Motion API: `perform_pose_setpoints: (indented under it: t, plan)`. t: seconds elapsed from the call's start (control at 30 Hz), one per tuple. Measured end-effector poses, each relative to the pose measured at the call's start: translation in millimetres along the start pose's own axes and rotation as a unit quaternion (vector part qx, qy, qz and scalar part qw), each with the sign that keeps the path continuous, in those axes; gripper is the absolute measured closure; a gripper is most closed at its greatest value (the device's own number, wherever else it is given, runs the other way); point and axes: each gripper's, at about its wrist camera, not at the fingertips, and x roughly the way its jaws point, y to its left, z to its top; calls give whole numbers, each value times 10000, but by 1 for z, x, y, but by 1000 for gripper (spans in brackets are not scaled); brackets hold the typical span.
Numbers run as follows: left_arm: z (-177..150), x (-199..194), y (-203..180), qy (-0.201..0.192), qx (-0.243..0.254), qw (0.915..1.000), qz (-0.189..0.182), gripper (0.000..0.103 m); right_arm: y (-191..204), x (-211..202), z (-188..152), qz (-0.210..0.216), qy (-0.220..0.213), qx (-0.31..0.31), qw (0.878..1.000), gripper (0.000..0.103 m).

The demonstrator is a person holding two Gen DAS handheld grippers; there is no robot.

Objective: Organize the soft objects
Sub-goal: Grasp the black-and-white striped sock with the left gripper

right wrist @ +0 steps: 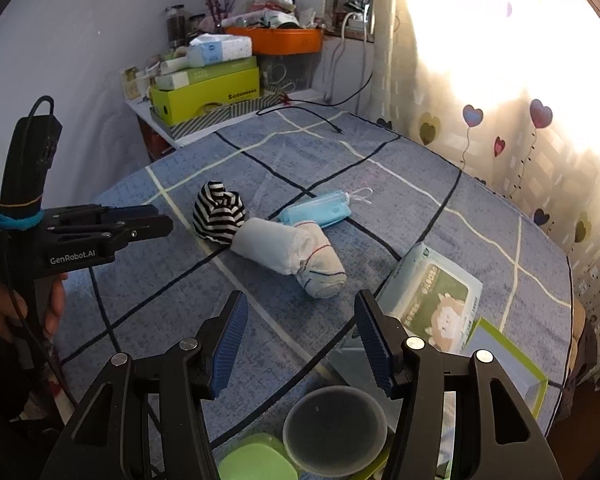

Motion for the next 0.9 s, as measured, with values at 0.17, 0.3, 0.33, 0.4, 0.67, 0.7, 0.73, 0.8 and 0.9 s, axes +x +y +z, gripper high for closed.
perform_pose_setpoints:
  t: [0.17, 0.3, 0.33, 0.4, 0.67, 0.7, 0.73, 0.8, 0.9]
  plan:
    - [11, 18, 10, 144, -10, 9999, 18, 64, 6, 30, 20, 99, 245, -490, 9985, 43]
    - [22, 32, 13, 210, 46, 9997, 79, 64, 14, 51, 31, 120, 387, -943, 9947, 43]
    - [25, 36, 14, 236, 65, 9997, 97, 64, 15, 57, 34, 113, 408, -1049, 9936, 43]
    - [29, 47, 18, 322, 28, 9994, 88, 64, 19, 69, 40, 176, 486, -1267, 9906, 43]
    - [32, 75, 28, 523, -131, 9984, 159, 64, 27, 109, 45, 164, 856, -1894, 9780, 42]
    - [32, 78, 28, 548, -129, 9983, 174, 64, 28, 112, 44, 177, 880, -1933, 9770, 42]
    - [32, 80, 27, 575, -128, 9981, 189, 64, 29, 115, 43, 174, 894, -1963, 9763, 42]
    - [32, 85, 26, 604, -101, 9979, 194, 64, 30, 121, 42, 165, 940, -1990, 9754, 43]
    - [30, 92, 28, 655, -109, 9974, 284, 64, 32, 122, 40, 141, 942, -2015, 9748, 66]
